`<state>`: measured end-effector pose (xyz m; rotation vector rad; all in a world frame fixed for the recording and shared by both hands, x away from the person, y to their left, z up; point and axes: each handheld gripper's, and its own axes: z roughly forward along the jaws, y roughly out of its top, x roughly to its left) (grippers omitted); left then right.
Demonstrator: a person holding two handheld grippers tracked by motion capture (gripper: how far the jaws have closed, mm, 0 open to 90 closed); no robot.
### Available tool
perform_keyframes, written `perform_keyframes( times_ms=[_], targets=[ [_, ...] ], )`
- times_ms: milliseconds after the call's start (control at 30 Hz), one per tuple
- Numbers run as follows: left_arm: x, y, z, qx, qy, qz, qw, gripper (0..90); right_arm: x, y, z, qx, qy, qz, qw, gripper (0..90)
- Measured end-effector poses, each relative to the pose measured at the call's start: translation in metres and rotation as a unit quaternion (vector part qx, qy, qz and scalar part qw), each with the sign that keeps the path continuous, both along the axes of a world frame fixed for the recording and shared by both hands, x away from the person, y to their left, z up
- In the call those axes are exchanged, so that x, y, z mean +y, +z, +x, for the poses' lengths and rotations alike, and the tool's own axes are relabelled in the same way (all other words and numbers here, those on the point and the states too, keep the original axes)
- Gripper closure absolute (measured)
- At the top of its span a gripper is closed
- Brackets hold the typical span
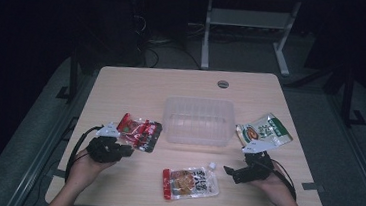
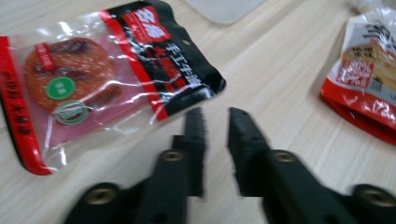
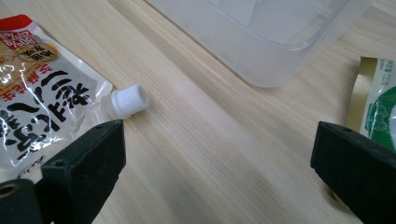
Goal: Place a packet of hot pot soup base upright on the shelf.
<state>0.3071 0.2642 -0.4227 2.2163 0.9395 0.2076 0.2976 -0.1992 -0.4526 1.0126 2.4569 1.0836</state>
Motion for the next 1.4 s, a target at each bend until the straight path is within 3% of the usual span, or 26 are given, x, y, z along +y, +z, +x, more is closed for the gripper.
perform_keyframes(
  times_ms=[100,500,633,833,933,1000,1133,1233,1267,1400],
  targets=[
    [0.000,0.003,0.006,0.003,0.007,0.004,1.0000,89.5,0.000,0.001,0.000,0.004,-0.001,0.001,1.0000,3.0],
    [-0.005,0.019,0.043,-0.021,0.029,0.011,0.9993,89.7,0.000,0.002,0.000,-0.001,0.003,0.000,1.0000,4.3],
    [-0.008,0.019,0.053,-0.030,0.035,0.030,0.9985,89.7,-0.001,0.002,0.000,-0.003,0.004,0.003,1.0000,4.3],
    [-0.012,0.016,0.068,-0.034,0.050,0.041,0.9973,89.7,-0.002,0.002,0.000,-0.005,0.006,0.003,1.0000,4.4],
    [-0.014,0.013,0.081,-0.036,0.058,0.046,0.9966,89.7,-0.002,0.002,0.000,-0.005,0.006,0.003,1.0000,4.5],
    [-0.014,0.012,0.090,-0.038,0.069,0.038,0.9962,89.7,-0.002,0.002,0.000,-0.006,0.006,0.003,1.0000,4.6],
    [-0.014,0.006,0.108,-0.042,0.078,0.051,0.9948,89.7,-0.002,0.002,0.000,-0.006,0.007,0.004,1.0000,4.7],
    [-0.012,-0.001,0.119,-0.036,0.084,0.063,0.9939,89.7,-0.002,0.002,0.000,-0.004,0.007,0.003,1.0000,5.1],
    [-0.011,-0.003,0.122,-0.034,0.090,0.057,0.9938,89.7,-0.002,0.002,0.000,-0.004,0.007,0.003,1.0000,5.1],
    [-0.009,-0.010,0.126,-0.024,0.089,0.068,0.9934,89.7,-0.002,0.001,0.001,-0.003,0.008,0.004,1.0000,5.3]
  ],
)
